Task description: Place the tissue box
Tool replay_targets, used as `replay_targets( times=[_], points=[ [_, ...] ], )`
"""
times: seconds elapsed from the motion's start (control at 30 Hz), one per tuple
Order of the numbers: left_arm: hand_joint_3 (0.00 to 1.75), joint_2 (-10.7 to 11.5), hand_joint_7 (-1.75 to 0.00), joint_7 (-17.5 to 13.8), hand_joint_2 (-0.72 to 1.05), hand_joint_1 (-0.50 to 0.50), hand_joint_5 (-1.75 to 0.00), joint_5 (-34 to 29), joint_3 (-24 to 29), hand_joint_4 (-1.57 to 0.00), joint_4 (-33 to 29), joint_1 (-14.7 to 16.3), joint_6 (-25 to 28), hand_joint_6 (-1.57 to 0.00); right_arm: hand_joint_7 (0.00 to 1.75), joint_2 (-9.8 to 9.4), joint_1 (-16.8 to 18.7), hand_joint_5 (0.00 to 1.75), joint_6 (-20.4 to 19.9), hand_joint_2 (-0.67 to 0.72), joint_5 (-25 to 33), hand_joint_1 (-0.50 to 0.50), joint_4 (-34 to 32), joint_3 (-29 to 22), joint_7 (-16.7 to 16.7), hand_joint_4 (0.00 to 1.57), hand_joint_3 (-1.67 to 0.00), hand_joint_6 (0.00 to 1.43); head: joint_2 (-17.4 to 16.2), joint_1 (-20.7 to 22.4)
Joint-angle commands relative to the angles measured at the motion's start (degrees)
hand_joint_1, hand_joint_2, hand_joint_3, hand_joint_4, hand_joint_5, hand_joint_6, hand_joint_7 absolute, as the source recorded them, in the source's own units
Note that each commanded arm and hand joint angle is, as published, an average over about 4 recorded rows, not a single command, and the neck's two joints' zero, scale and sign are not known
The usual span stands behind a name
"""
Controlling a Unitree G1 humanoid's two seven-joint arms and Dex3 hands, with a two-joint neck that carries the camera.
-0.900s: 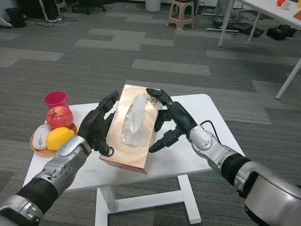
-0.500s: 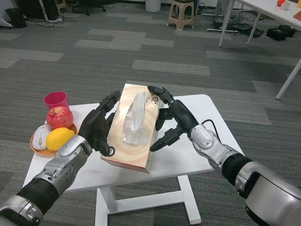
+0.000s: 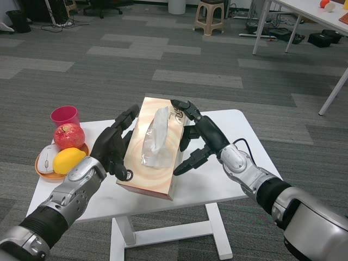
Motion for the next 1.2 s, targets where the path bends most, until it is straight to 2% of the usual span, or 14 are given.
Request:
replay_targets(
  times=[0.03, 0.47, 0.77, 1.2],
  points=[
    [0.0, -2.7, 0.0, -2.0, -0.64, 0.5, -0.31, 0.5, -2.0, 0.0, -2.3, -1.3, 0.1, 0.0, 0.35, 2.09, -1.2, 1.26, -1.2, -0.22, 0.1, 0.21, -0.5, -0.2, 0.4, 0.83, -0.24, 0.0, 0.0, 0.1],
    [0.0, -3.4, 0.0, -2.0, -0.64, 0.5, -0.31, 0.9, -2.5, 0.0, -0.5, -1.0, 0.2, 0.0, 0.35, 2.6, -3.9, 1.26, -1.1, -0.22, 0.1, 0.21, 6.5, 0.3, 0.4, 0.83, -0.24, 0.0, -0.3, -0.1],
    [0.0, -4.1, 0.0, -2.0, -0.64, 0.5, -0.31, 1.2, -3.3, 0.0, 1.3, -0.9, 0.2, 0.0, 0.35, 3.13, -5.6, 1.26, -1.0, -0.22, 0.1, 0.19, 10.8, 1.6, 0.0, 0.88, -0.24, 0.0, -0.5, -0.6],
    [0.0, -4.7, 0.0, -2.0, -0.64, 0.5, -0.31, 1.2, -5.0, 0.0, 6.7, -0.5, 0.0, 0.0, 0.35, 3.79, -6.6, 1.26, -0.9, -0.22, 0.1, 0.17, 13.6, 3.5, -1.0, 0.88, -0.24, 0.0, -0.6, -0.8]
  ],
)
